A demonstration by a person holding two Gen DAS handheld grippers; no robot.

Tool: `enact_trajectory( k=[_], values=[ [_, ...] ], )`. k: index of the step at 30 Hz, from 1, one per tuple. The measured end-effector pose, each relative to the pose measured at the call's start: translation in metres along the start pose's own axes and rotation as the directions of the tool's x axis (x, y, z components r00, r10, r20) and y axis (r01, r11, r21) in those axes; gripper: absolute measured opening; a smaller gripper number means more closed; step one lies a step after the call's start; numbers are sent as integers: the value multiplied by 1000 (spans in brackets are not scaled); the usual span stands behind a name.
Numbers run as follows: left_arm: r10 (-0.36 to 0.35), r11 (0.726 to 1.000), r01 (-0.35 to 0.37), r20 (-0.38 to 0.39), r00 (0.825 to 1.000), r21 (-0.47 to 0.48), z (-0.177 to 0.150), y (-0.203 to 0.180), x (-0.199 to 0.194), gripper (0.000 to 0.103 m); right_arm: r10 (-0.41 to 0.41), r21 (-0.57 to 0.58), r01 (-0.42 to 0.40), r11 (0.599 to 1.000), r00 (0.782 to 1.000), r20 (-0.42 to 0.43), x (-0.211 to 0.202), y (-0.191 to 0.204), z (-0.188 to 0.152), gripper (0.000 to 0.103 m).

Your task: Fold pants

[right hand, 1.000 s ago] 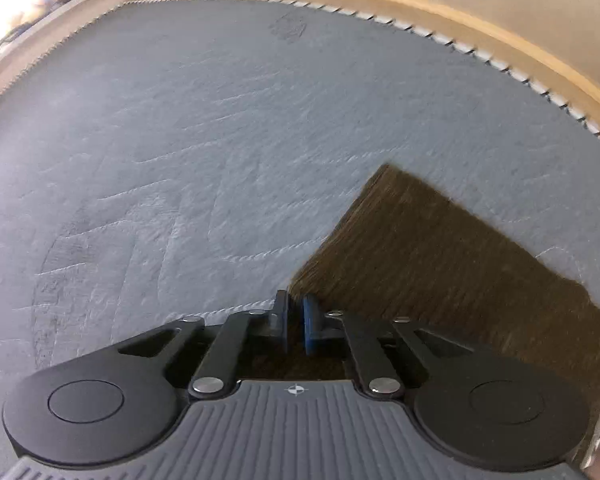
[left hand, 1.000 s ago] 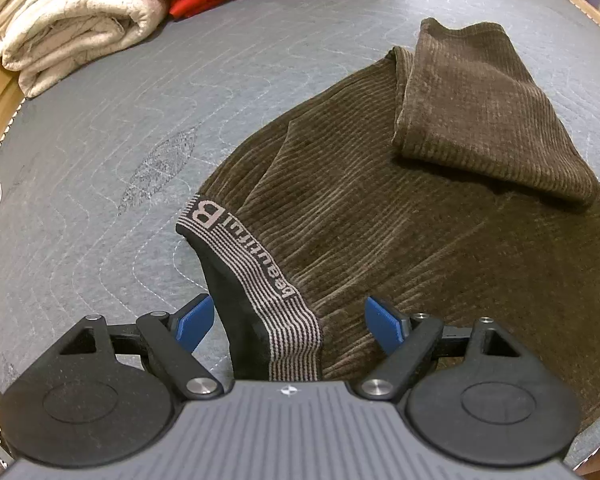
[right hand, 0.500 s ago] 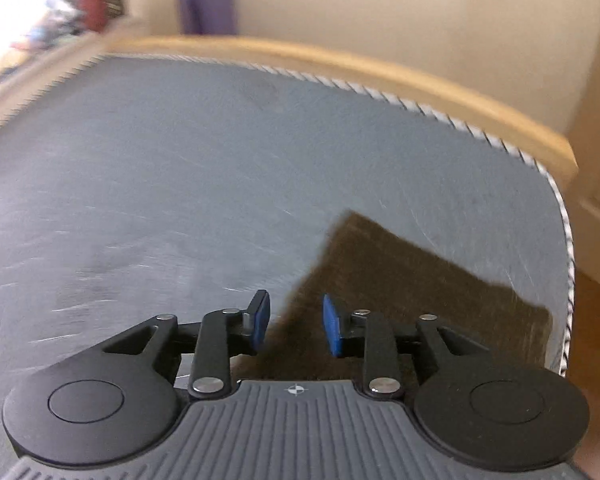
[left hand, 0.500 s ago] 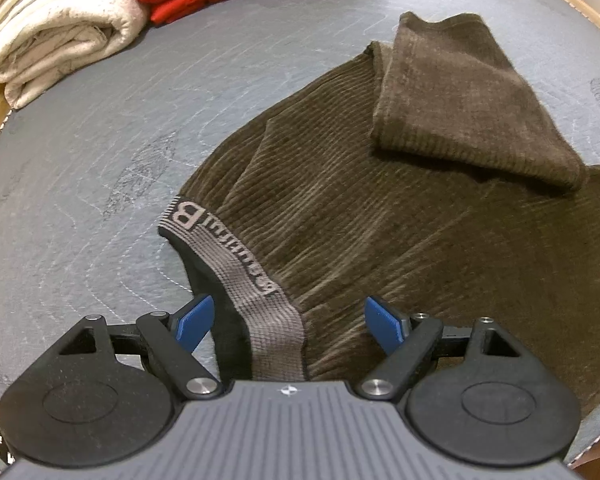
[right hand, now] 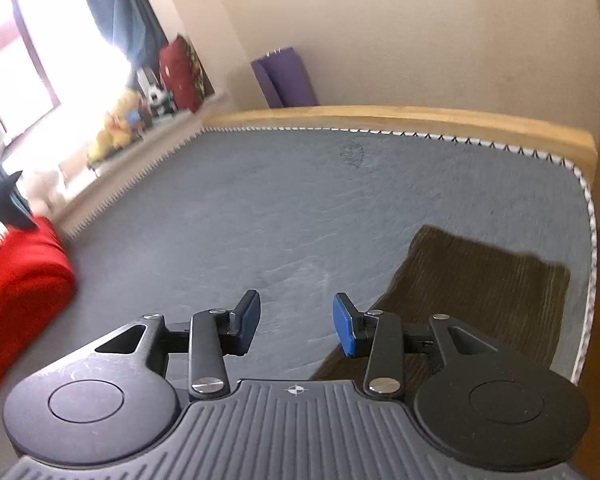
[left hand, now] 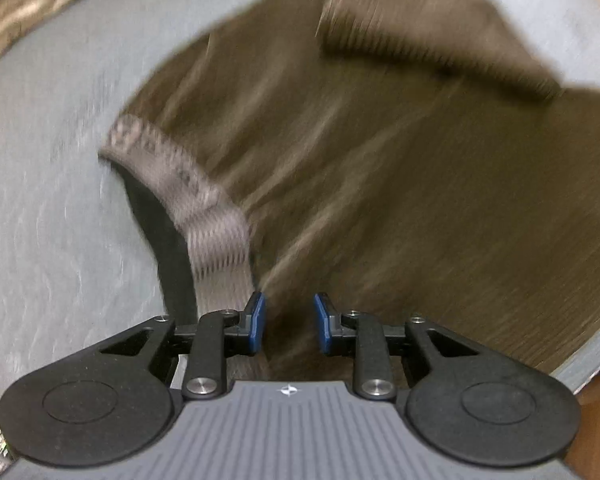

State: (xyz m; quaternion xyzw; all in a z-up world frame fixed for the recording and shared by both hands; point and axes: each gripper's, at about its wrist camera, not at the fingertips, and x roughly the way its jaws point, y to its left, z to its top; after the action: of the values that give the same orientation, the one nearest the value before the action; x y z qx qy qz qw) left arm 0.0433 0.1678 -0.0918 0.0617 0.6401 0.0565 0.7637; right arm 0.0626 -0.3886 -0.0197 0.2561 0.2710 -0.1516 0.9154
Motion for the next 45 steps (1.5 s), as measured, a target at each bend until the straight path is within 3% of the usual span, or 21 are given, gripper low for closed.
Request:
enact_trajectory(
  k=[2,4,5,9,11,14,20,24,28,33,37,41,43,44,45],
  values=[
    [46,998,-44,-33,998,55,-7,-5,11,30,24,-53,-24,998,1000,-11,0,13,-7,44],
    [68,994,-67,-11,998,89,-12,-11,6,30,53,-124,-56,991,998,-27,0,26,-12,44],
    [63,996,-63,2,998,69,-14,-10,1,30,65,-153,-69,986,997,-32,2,32,-12,44],
    [-75,997,74,63,995,19,-18,-5,-18,33,88,-229,-94,969,995,-35,6,42,-12,45],
    [-45,998,47,-40,998,41,-24,-6,-1,39,91,-237,-98,966,995,-39,7,44,-12,45],
    [-30,994,33,-24,999,103,-28,-11,-3,41,90,-236,-100,967,995,-53,5,50,-16,46],
    [-60,993,69,103,993,-91,-28,25,-34,55,110,-267,-127,955,991,-79,7,59,-24,48],
    [-13,971,35,92,996,-238,-29,60,-34,64,117,-294,-141,945,988,-98,9,68,-30,50],
    [-29,960,42,51,998,-276,-35,75,-30,68,146,-316,-174,933,983,-110,7,79,-34,50],
    [-48,960,63,60,997,-272,-53,87,-30,72,204,-378,-217,900,976,-74,-4,95,-33,50],
    [-53,966,62,43,998,-252,-64,93,-23,73,230,-431,-233,872,971,-60,-8,103,-34,50],
    [-125,966,131,39,991,-221,-75,90,-18,72,227,-432,-249,867,968,-102,0,108,-37,50],
    [-128,977,129,15,992,-168,-81,83,-14,65,225,-408,-257,876,966,-125,5,110,-39,50],
    [-131,981,133,23,991,-142,-83,80,-14,55,223,-402,-258,879,966,-132,7,112,-40,50],
    [-146,980,149,29,989,-131,-84,78,-15,39,225,-398,-263,879,964,-140,9,113,-42,50]
  ],
)
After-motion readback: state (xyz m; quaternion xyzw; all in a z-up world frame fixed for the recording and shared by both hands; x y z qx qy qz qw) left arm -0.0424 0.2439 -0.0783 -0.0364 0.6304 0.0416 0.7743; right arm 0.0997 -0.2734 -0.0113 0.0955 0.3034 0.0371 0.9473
